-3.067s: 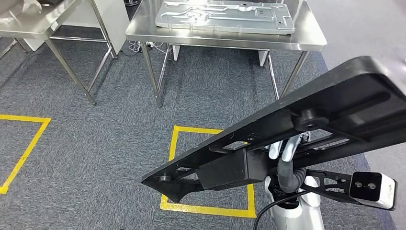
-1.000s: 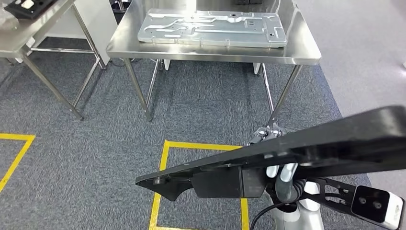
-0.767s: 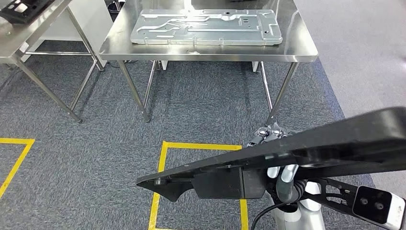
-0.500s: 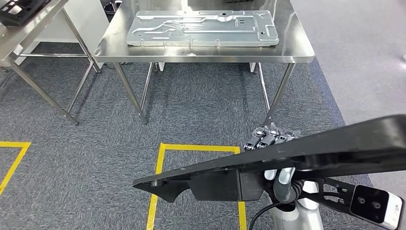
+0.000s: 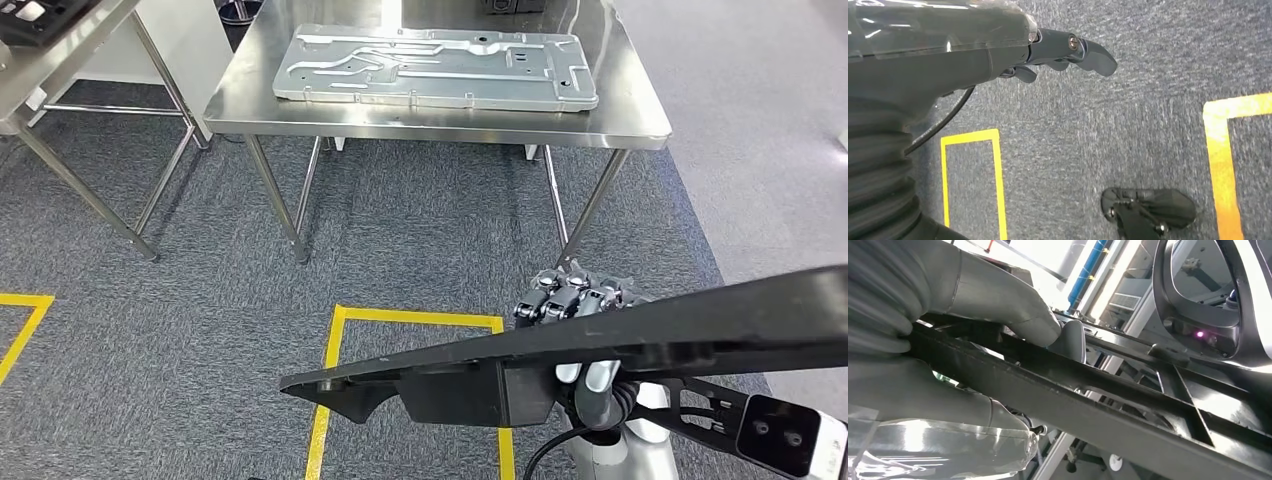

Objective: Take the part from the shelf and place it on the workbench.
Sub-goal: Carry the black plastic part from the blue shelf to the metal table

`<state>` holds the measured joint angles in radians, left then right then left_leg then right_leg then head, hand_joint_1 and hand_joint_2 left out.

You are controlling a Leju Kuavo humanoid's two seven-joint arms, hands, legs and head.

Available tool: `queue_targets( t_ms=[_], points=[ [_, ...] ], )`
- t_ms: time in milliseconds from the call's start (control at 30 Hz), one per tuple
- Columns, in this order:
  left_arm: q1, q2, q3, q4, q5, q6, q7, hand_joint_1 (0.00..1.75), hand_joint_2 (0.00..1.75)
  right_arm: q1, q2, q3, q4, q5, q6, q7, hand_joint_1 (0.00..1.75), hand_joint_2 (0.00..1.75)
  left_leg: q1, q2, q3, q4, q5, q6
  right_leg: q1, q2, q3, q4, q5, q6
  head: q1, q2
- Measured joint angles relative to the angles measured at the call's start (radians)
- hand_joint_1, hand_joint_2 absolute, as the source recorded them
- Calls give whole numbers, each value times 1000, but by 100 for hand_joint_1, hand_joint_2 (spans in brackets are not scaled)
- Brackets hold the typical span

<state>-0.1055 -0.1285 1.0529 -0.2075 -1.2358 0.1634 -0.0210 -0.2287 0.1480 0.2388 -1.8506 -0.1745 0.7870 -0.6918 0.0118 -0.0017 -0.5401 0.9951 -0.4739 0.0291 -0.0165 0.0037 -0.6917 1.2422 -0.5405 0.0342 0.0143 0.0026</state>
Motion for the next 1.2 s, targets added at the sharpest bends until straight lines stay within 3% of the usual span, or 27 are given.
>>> queue_targets(
  t_ms=[33, 100, 133, 267, 333, 400, 433, 467, 500, 567, 600, 633, 700, 800, 833, 900, 933, 967, 1000, 1067, 1100, 1133, 1200],
  points=[
    [1, -1, 0, 0, 0, 0, 0, 0, 175, 0, 0, 0, 0, 2, 0, -1, 175, 175, 0, 0, 8, 0, -7, -3, -2, -2, 26, -71, 48, 0, 0, 0],
    [0, -2, 0, 0, 0, -1, 0, 0, 175, 0, -1, 0, 0, 4, 0, -2, 175, 175, -3, -2, 18, 3, -21, -15, -1, -4, 74, -186, 100, -5, 0, 0],
    [-1, -2, 0, 0, 0, -2, 0, 0, 175, 0, -1, 0, -1, 4, 0, -3, 175, 175, -5, -2, 18, 3, -26, -21, 1, -4, 83, -212, 104, -10, -1, 0],
    [-3, -2, 0, 0, 0, -2, 0, 0, 175, 0, -2, 0, -6, 5, 0, -3, 175, 175, -2, 0, 23, 16, -47, -43, 2, 1, 96, -226, 91, -37, -5, 0],
    [-4, -2, 0, 0, 0, -2, 1, 0, 175, -3, -2, 0, -8, 6, 2, -4, 175, 175, 1, 1, -21, 112, -92, -51, 0, -2, 110, -231, 84, -49, -11, 0],
    [-4, -2, 0, 0, 2, -2, 0, 0, 175, -3, -2, 0, -7, 5, 4, -3, 175, 175, 1, 1, -106, 257, -140, -56, 2, -3, 120, -231, 75, -55, -15, 0],
    [-5, -2, 0, 0, 3, -2, 0, 0, 175, -3, -2, 0, -7, 5, 4, -3, 175, 175, 1, 1, -140, 303, -142, -56, 4, -2, 126, -230, 69, -56, -15, 0],
    [-5, -2, 0, 0, 4, -2, 0, 0, 175, -2, -2, 0, -6, 4, 5, -3, 175, 175, 1, 1, -156, 308, -122, -54, 6, -1, 133, -230, 64, -56, -15, 0],
    [-5, -2, 0, 0, 4, -2, 0, 0, 175, -2, -2, 0, -5, 3, 7, -3, 175, 175, 0, 1, -150, 272, -83, -51, 7, 1, 142, -230, 57, -56, -15, 0],
    [-2, -1, 0, 0, 4, -2, 2, 0, 175, -3, -2, 0, -5, 0, 12, -3, 175, 175, -3, 0, -105, 137, 8, -39, 10, 3, 162, -230, 43, -52, -15, 0],
    [-1, 0, 0, 0, 4, -2, 2, 0, 175, -3, -2, 0, -4, -2, 15, -3, 175, 175, -6, 0, -83, 80, 33, -32, 11, 5, 168, -229, 36, -47, -15, 0],
    [0, 1, 0, 0, 4, -1, 2, 0, 175, -3, -2, 1, -4, -4, 16, -3, 175, 175, -9, 0, -71, 47, 42, -28, 12, 5, 169, -229, 32, -42, -15, 0],
    [-1, 2, 0, 0, 3, -1, 2, 0, 175, -4, -3, 1, -3, -8, 17, -3, 175, 175, -13, 0, -67, 30, 36, -20, 12, 5, 170, -232, 27, -30, -16, 0],
    [0, 1, 0, 0, 1, -1, 2, 0, 175, -8, -4, 1, -3, -17, 18, -2, 175, 175, -4, -1, -50, 13, 35, -6, 11, 2, 162, -199, 2, -14, -14, 0],
    [-1, 0, 0, 0, 1, -1, 3, 0, 175, -9, -4, 2, -3, -20, 18, -1, 175, 175, -2, -1, -44, 9, 33, -1, 9, 2, 136, -150, -20, -9, -12, 0],
    [-2, 0, 0, 0, 0, -1, 3, 0, 175, -8, -7, 2, -1, -25, 18, 2, 175, 175, -3, -1, -37, 8, 26, 5, 6, 1, 53, -14, -67, -2, -11, 0],
    [-1, 0, 0, 0, 0, 0, 4, 0, 175, -7, -8, 2, 0, -27, 18, 4, 175, 175, -3, -1, -34, 8, 22, 5, 5, 1, 15, 36, -74, 1, -11, 0],
    [0, 0, 0, 0, 0, 0, 4, 0, 175, -7, -9, 2, 1, -29, 18, 7, 175, 175, -3, -2, -29, 9, 17, 5, 3, 1, -6, 52, -60, 2, -11, 0],
    [0, 0, 0, 0, 0, 0, 4, 0, 175, -7, -10, 2, 2, -32, 18, 8, 175, 175, -3, -2, -21, 10, 10, 3, 2, 0, -7, 27, -25, 3, -11, 0],
    [1, -2, 0, 0, 0, 1, 5, 0, 175, -7, -12, 2, 3, -38, 19, 11, 175, 175, -3, -4, -5, 12, -4, -2, 1, -2, 37, -100, 66, 0, -10, 0],
    [1, -3, 0, 0, 0, 1, 5, 0, 175, -8, -13, 2, 3, -40, 19, 12, 175, 175, -4, -5, 1, 14, -11, -7, 3, -3, 60, -161, 93, -4, -10, 0],
    [0, -3, 0, 0, 0, 1, 5, 0, 175, -9, -14, 2, 3, -41, 19, 14, 175, 175, -6, -5, 3, 15, -17, -12, 5, -4, 74, -198, 105, -8, -11, 0],
    [0, -4, 0, 0, 0, 2, 5, 0, 175, -9, -14, 2, 4, -44, 19, 16, 175, 175, -8, -5, 6, 13, -24, -24, 9, -1, 80, -216, 98, -19, -12, 0]
  ],
)
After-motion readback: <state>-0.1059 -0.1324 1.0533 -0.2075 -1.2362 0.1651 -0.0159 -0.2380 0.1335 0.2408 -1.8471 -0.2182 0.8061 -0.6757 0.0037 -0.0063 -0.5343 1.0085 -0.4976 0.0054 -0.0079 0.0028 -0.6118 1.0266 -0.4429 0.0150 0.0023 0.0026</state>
